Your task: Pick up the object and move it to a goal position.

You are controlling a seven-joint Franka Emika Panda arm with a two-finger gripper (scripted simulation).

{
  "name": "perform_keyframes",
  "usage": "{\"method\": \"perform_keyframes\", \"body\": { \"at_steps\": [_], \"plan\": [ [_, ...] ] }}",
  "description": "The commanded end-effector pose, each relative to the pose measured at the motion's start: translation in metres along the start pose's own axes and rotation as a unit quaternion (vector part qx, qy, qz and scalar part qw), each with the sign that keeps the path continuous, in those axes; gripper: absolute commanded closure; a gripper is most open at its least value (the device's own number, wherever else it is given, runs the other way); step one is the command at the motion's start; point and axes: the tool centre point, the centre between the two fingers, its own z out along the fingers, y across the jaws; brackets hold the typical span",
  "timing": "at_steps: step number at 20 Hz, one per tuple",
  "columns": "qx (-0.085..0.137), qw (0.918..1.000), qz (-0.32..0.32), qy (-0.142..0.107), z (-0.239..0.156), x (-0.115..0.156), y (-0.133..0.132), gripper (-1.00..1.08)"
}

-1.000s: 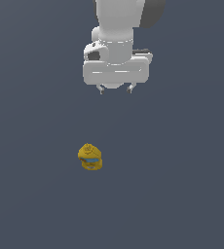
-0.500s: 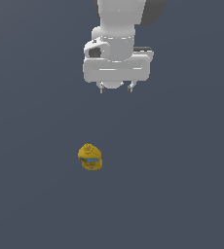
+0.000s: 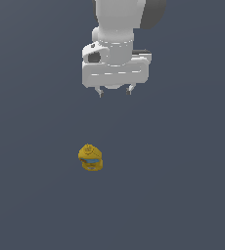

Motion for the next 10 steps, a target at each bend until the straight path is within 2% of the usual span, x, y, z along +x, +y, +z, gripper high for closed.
{"method": "perform_keyframes", "body": {
  "at_steps": [1,10],
  "plan": [
    [0.0,0.9998,-0.02,-0.001,0.002,0.004,0.003,-0.92],
    [-0.002,0.9929,-0.119,-0.006,0.016,0.024,0.019,-0.92]
  ]
}}
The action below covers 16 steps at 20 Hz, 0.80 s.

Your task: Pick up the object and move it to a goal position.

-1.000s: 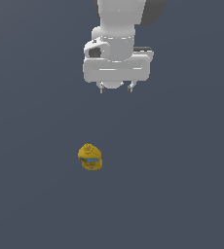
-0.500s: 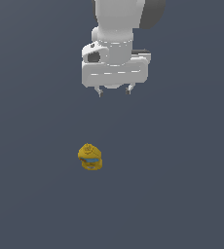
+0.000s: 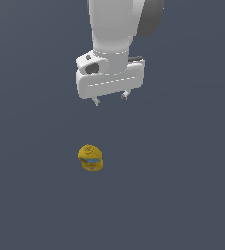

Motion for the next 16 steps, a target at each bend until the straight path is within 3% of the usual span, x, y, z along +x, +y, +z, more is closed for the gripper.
{"method": "perform_keyframes", "body": {
  "at_steps": [1,8,16],
  "plan": [
    [0.0,0.9996,-0.03,-0.001,0.004,0.005,0.006,-0.92],
    [0.0,0.9937,-0.112,-0.005,0.017,0.017,0.022,-0.92],
    [0.002,0.9789,-0.204,-0.009,0.032,0.03,0.041,-0.92]
  ]
}}
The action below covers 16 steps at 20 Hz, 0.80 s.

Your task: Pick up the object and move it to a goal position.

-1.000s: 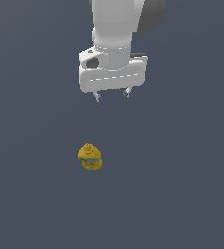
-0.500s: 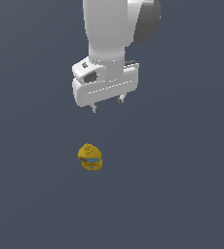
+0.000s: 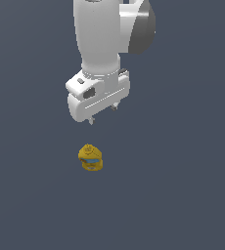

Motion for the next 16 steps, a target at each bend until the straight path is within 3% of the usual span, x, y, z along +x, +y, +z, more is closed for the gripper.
{"method": "perform_keyframes", "body": {
  "at_steps": [1,8,16],
  "plan": [
    [0.001,0.9995,-0.03,-0.001,0.005,0.001,0.007,-0.92],
    [0.003,0.9937,-0.112,-0.003,0.02,0.004,0.027,-0.92],
    [0.007,0.979,-0.204,-0.005,0.039,0.006,0.048,-0.92]
  ]
}}
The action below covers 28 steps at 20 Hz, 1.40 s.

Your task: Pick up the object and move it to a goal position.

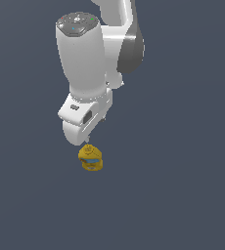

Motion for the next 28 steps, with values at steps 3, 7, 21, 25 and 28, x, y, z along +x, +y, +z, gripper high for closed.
{"method": "perform_keyframes", "body": {
  "at_steps": [3,7,21,25,28],
  "plan": [
    [0.002,0.9986,-0.053,0.0,0.011,-0.004,0.012,-0.92],
    [0.004,0.9951,-0.099,0.0,0.02,-0.008,0.022,-0.92],
    [0.008,0.9821,-0.188,0.001,0.041,-0.016,0.041,-0.92],
    [0.008,0.9812,-0.193,0.001,0.042,-0.017,0.042,-0.92],
    [0.008,0.9816,-0.191,0.001,0.043,-0.017,0.041,-0.92]
  ]
}}
